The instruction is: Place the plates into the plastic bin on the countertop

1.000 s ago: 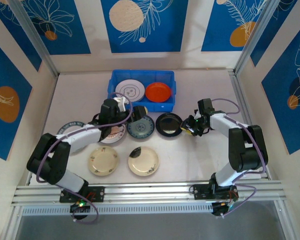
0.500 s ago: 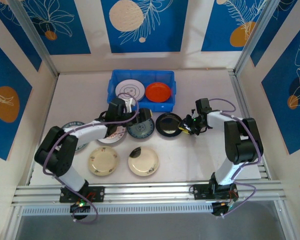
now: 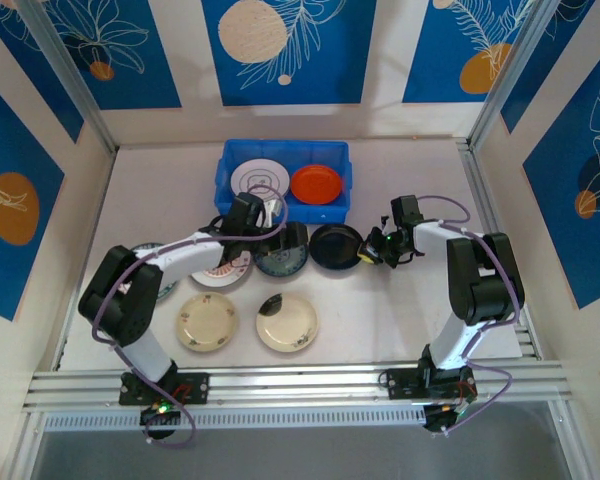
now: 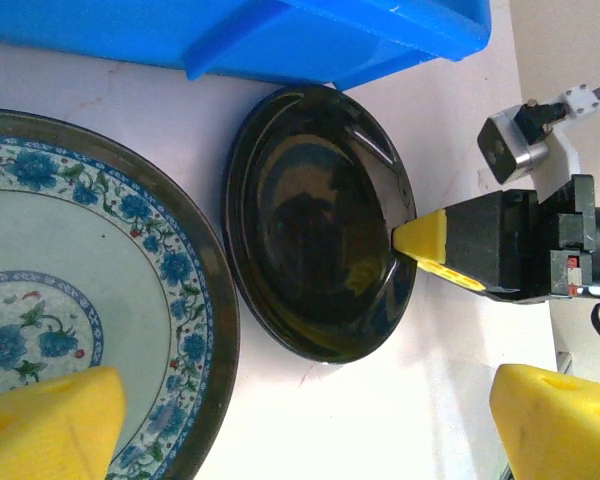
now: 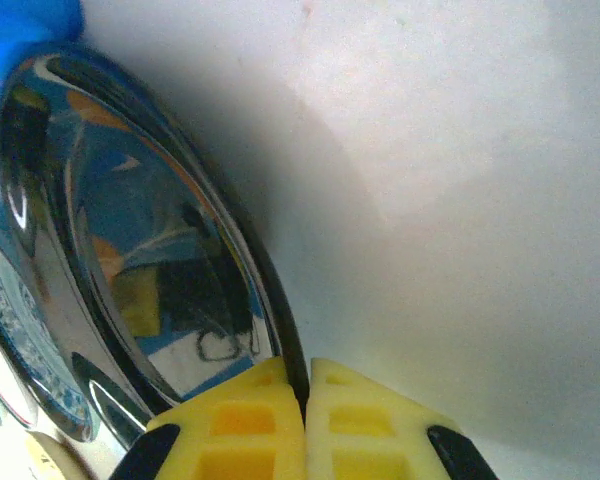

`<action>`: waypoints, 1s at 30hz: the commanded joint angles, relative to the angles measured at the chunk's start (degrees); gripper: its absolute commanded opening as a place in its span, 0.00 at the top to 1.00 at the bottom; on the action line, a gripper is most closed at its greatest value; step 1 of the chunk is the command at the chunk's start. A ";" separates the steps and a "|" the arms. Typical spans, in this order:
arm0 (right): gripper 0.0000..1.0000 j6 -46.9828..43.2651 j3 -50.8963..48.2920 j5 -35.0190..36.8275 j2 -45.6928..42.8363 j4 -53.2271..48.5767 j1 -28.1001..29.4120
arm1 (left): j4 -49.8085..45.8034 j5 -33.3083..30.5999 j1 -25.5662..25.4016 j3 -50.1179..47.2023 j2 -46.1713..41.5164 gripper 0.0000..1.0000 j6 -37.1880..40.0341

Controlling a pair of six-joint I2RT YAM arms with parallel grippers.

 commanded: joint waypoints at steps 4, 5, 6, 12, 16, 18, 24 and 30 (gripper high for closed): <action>1.00 0.27 -2.65 -1.41 -3.21 0.12 -1.82 | -1.63 -0.28 -0.66 2.25 0.73 0.07 1.07; 1.00 0.17 -3.11 -1.54 -4.03 -0.34 -2.33 | -1.49 -0.28 -0.69 2.31 0.72 0.08 1.03; 1.00 0.17 -3.56 -2.00 -4.92 -0.66 -2.85 | -1.28 -0.22 -0.66 2.33 0.67 0.08 0.96; 1.00 -0.29 -5.63 -6.85 -14.61 -4.23 -5.31 | 1.11 1.19 -0.67 2.00 0.08 0.08 0.38; 1.00 -0.22 -4.93 -10.37 -19.87 -6.75 -4.43 | 4.80 2.59 -0.62 1.43 0.26 0.10 -1.16; 1.00 -0.50 -3.72 -10.90 -21.04 -8.24 -3.19 | 6.43 2.41 -0.69 1.04 0.04 0.12 -1.90; 1.00 -0.05 -0.54 -9.75 -22.78 -9.47 0.17 | 9.74 3.01 -0.69 0.53 -0.42 0.20 -3.29; 1.00 0.58 1.50 -10.08 -23.75 -9.51 2.00 | 10.37 3.15 -0.67 -0.24 -0.76 0.43 -3.54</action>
